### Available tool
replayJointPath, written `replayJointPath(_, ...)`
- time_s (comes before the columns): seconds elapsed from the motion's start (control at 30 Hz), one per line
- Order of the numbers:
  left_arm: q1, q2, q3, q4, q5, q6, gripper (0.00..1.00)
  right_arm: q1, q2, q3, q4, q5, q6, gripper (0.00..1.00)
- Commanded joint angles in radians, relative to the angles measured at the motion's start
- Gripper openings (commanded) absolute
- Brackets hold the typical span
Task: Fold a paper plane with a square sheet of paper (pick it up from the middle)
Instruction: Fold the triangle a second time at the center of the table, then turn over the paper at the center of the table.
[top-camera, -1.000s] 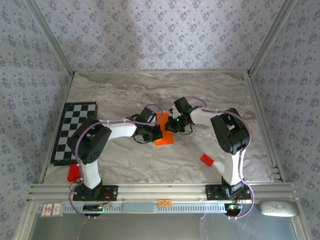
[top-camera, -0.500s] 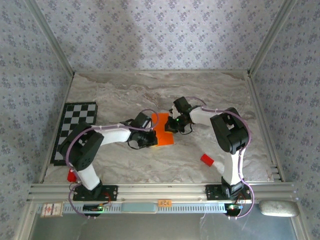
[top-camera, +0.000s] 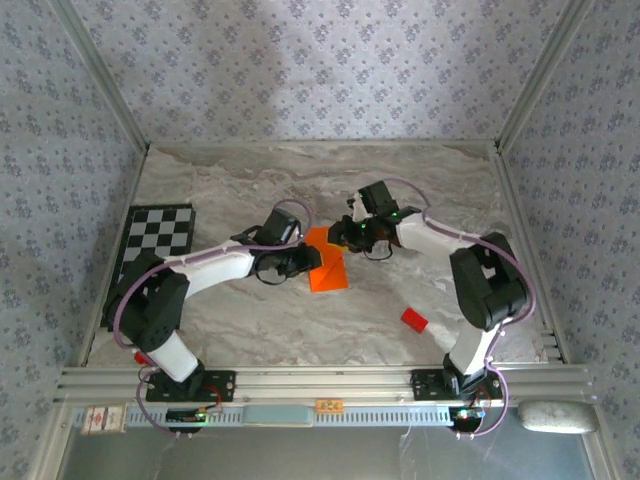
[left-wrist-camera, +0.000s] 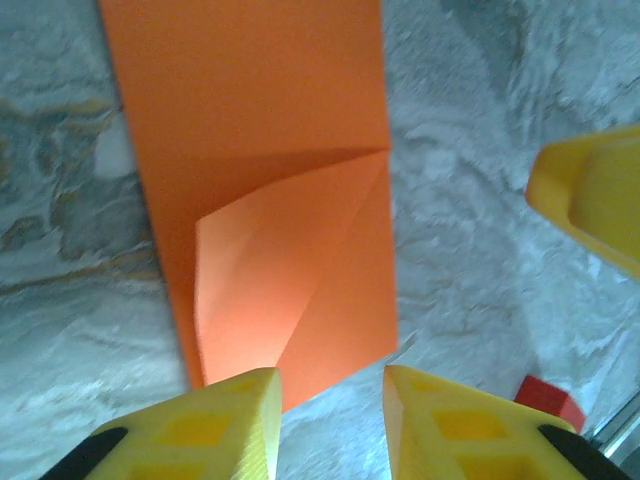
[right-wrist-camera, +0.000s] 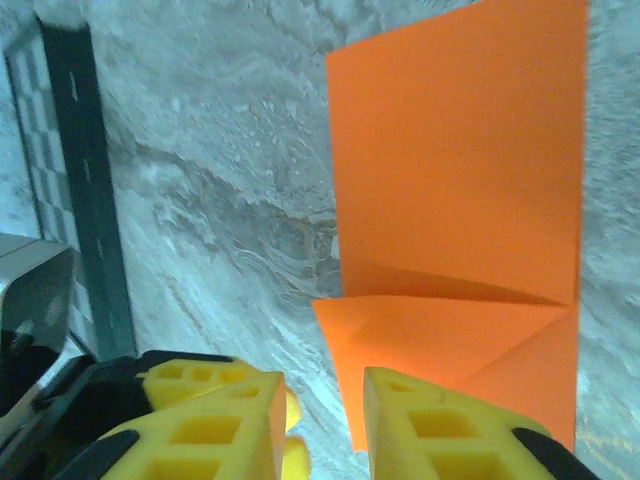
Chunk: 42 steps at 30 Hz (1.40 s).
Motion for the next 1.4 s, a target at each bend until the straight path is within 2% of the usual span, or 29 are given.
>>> replayJointPath(0.0, 0.005, 0.042, 0.054, 0.048, -0.028, -0.037, 0.28, -0.009, -0.026, -0.07, 0.013, 0.069, 0.087, 0.33)
replayJointPath(0.17, 0.019, 0.118, 0.095, 0.009, -0.076, -0.046, 0.18, -0.002, -0.028, -0.121, 0.06, 0.089, 0.154, 0.4)
replayJointPath(0.37, 0.039, 0.172, 0.071, 0.057, -0.11, -0.066, 0.11, 0.02, 0.013, -0.133, 0.093, 0.092, 0.198, 0.42)
replayJointPath(0.83, 0.042, 0.197, -0.012, 0.095, -0.146, -0.155, 0.07, 0.058, 0.09, -0.093, 0.095, 0.078, 0.217, 0.43)
replayJointPath(1.1, 0.042, 0.198, -0.023, 0.1, -0.142, -0.166, 0.07, 0.065, 0.111, -0.08, 0.098, 0.069, 0.216, 0.37)
replayJointPath(1.37, 0.047, 0.198, -0.025, 0.101, -0.134, -0.169, 0.07, 0.064, 0.13, -0.077, 0.13, 0.019, 0.243, 0.36)
